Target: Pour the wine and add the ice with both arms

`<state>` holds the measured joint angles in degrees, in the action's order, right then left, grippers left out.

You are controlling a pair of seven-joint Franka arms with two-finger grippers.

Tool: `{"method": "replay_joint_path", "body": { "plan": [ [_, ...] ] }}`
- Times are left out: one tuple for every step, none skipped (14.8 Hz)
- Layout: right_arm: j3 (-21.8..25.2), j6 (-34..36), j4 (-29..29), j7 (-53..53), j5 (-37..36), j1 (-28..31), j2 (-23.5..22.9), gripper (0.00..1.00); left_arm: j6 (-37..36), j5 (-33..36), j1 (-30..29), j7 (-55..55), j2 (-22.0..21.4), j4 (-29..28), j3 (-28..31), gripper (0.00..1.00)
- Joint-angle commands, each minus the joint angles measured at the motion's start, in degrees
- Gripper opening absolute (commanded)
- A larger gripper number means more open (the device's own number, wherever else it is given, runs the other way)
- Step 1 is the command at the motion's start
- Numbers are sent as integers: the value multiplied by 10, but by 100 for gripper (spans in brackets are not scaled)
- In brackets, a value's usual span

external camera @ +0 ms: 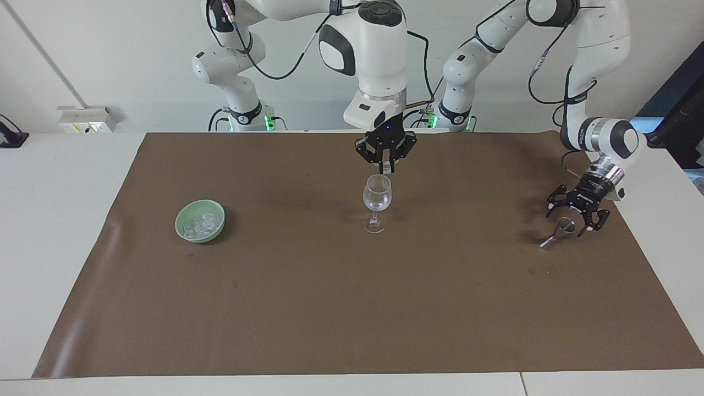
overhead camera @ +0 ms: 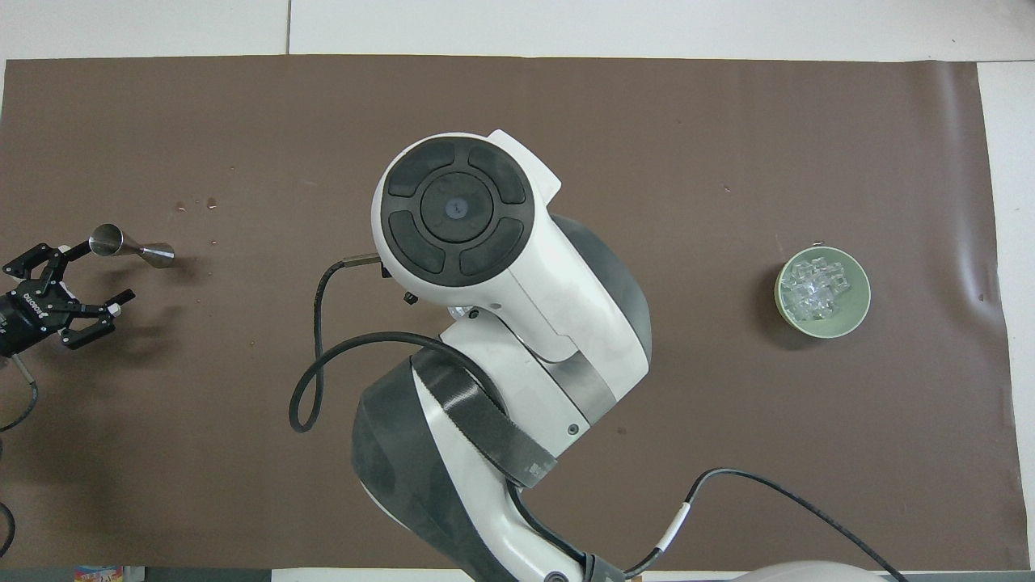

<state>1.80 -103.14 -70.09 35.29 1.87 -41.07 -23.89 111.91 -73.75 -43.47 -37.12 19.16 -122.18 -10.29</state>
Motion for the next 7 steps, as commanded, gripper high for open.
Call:
{"method": "replay_joint_path", "body": {
  "plan": [
    [-4, -22, -35, 8, -9, 4, 0, 0, -31, 89, -20, 0, -40, -3, 2, 100],
    [-4, -29, -56, 9, -9, 4, 2, 0, -32, 132, -19, -1, -47, 13, 3, 100],
    [-4, -37, -74, 9, -9, 4, 6, 0, -32, 178, -15, -1, -60, 27, 2, 100],
    [-5, -41, -86, 9, -9, 4, 8, 0, -33, 220, -9, -1, -70, 41, 1, 100],
    [-5, -42, -93, 9, -9, 4, 11, 0, -33, 256, 3, -1, -80, 55, 1, 100],
    [-5, -42, -95, 9, -7, 4, 12, 0, -33, 299, 21, -1, -90, 69, 1, 100],
    [-5, -38, -98, 9, -7, 3, 14, 0, -34, 345, 33, -1, -97, 87, 1, 100]
  ]
}}
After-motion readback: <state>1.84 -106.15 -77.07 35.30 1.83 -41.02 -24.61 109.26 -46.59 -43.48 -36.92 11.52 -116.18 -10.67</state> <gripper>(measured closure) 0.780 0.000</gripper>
